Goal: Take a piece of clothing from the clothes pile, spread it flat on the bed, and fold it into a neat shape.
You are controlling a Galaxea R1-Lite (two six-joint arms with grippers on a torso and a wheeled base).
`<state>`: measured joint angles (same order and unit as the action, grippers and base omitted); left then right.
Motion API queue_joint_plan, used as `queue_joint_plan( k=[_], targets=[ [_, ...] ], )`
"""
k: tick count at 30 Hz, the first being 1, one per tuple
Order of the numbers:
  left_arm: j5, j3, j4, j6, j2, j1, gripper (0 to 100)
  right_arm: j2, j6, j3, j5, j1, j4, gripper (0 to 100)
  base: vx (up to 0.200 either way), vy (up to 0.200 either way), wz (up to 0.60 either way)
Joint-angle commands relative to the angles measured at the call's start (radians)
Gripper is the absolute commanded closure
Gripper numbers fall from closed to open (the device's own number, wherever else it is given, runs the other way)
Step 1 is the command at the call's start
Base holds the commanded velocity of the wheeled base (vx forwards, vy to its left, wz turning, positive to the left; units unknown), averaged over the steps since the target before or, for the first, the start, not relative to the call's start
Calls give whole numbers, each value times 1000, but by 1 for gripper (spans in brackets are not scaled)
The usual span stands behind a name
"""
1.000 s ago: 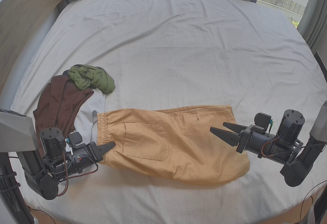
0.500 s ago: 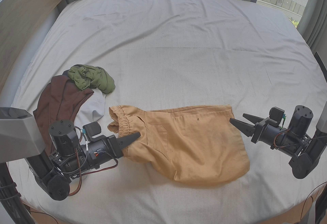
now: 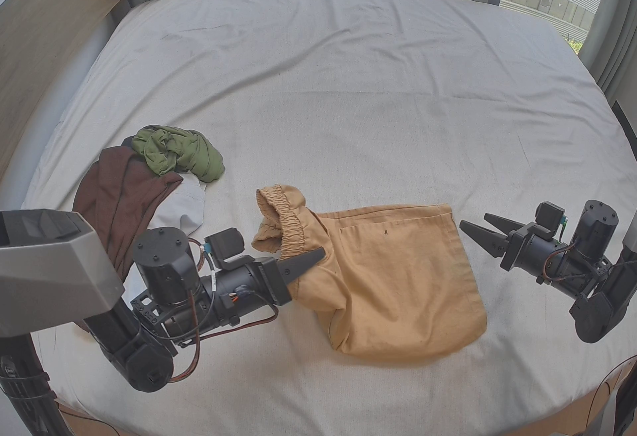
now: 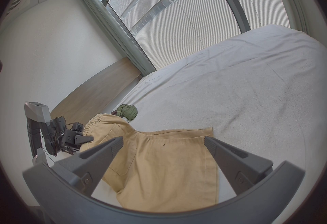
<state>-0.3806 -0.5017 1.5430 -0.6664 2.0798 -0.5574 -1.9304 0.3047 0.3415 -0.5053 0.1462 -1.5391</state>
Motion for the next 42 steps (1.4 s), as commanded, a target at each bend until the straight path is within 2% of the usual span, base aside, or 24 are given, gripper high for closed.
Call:
queue_joint_plan(
  k=[1, 13, 26, 42],
  targets=[
    [29, -60, 2, -1, 66, -50, 100, 4, 1, 2, -1, -13, -1, 0, 0, 0, 0],
    [51, -158, -1, -10, 128, -130, 100, 28, 45, 22, -19, -62, 1, 0, 0, 0, 0],
    [52, -259, -9, -39, 200, -205, 100, 30, 48, 28, -25, -82, 1, 0, 0, 0, 0],
    [52, -313, -26, -55, 237, -266, 100, 31, 68, 34, -27, -86, 1, 0, 0, 0, 0]
  ],
)
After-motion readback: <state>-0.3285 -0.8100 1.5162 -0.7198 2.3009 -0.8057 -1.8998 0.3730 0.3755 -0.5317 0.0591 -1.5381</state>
